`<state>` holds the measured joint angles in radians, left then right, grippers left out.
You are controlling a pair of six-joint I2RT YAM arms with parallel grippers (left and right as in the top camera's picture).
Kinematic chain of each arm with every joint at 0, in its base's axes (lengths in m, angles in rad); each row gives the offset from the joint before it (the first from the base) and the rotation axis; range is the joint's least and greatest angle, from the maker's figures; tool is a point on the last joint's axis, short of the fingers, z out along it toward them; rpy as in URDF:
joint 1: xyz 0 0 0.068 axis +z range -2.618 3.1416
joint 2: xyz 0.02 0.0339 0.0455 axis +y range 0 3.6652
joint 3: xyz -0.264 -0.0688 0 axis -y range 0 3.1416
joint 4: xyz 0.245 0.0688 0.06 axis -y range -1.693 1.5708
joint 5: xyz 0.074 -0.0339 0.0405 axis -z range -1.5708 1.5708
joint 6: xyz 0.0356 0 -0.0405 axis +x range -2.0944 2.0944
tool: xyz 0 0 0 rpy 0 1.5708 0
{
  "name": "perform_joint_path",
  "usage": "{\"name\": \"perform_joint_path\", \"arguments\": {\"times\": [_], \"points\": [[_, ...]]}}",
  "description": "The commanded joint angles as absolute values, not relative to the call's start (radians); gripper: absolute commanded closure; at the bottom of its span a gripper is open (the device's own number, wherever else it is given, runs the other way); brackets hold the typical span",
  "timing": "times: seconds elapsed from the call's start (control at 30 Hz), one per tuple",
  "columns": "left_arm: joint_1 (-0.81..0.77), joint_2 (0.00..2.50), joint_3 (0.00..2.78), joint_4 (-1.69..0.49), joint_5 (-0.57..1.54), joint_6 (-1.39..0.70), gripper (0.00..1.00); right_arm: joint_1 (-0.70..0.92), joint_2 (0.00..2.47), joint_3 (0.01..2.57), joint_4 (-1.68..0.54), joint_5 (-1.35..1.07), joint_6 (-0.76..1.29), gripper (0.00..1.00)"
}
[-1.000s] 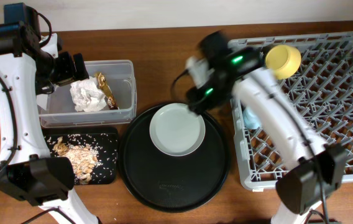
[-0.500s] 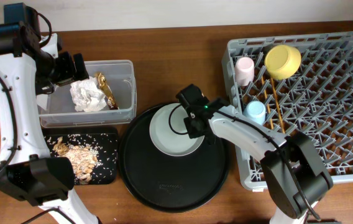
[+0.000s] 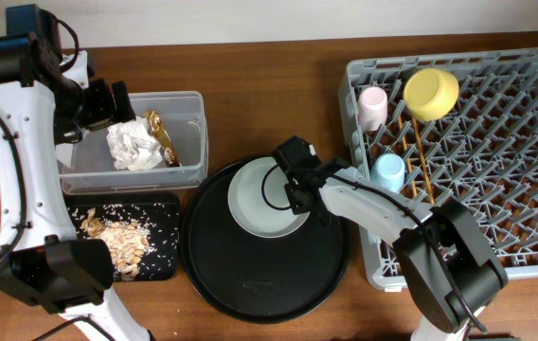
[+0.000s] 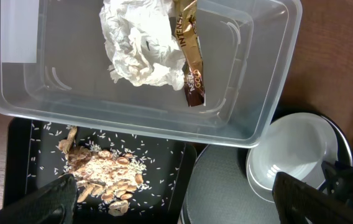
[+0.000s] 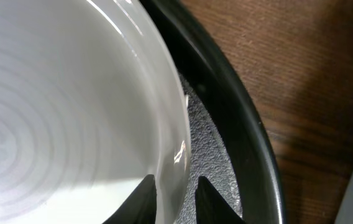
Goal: Sort waste into correct bins and load items into the dishwasher rack
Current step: 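Move the right gripper to the white plate and grasp its rim, then lift the white plate and stand it upright in the rack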
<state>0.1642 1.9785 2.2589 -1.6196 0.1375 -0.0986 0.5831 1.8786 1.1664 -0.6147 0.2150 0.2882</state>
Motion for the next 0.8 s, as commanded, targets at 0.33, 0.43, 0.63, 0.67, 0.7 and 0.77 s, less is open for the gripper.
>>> {"name": "perform_joint_path", "arguments": {"times": [0.33,0.43,0.63,0.67,0.7,0.77], "points": [[0.167,1.978,2.265,-1.621,0.134,-0.105,0.00,0.580,1.856,1.159,-0.596,0.162,0.297,0.96],[0.167,1.978,2.265,-1.621,0.133,-0.105,0.01,0.580,1.740,1.259,-0.635,0.221,0.230,0.96],[0.167,1.978,2.265,-1.621,0.134,-0.105,0.01,0.580,1.322,1.313,-0.693,0.915,-0.133,0.96],[0.167,1.978,2.265,-1.621,0.133,-0.105,0.01,0.575,1.279,1.313,-0.654,1.044,-0.243,0.96],[0.167,1.978,2.265,-1.621,0.133,-0.105,0.01,0.546,1.232,1.313,-0.605,1.161,-0.398,0.96],[0.167,1.978,2.265,-1.621,0.133,-0.105,0.01,0.455,1.201,1.313,-0.586,1.191,-0.525,0.96]]}}
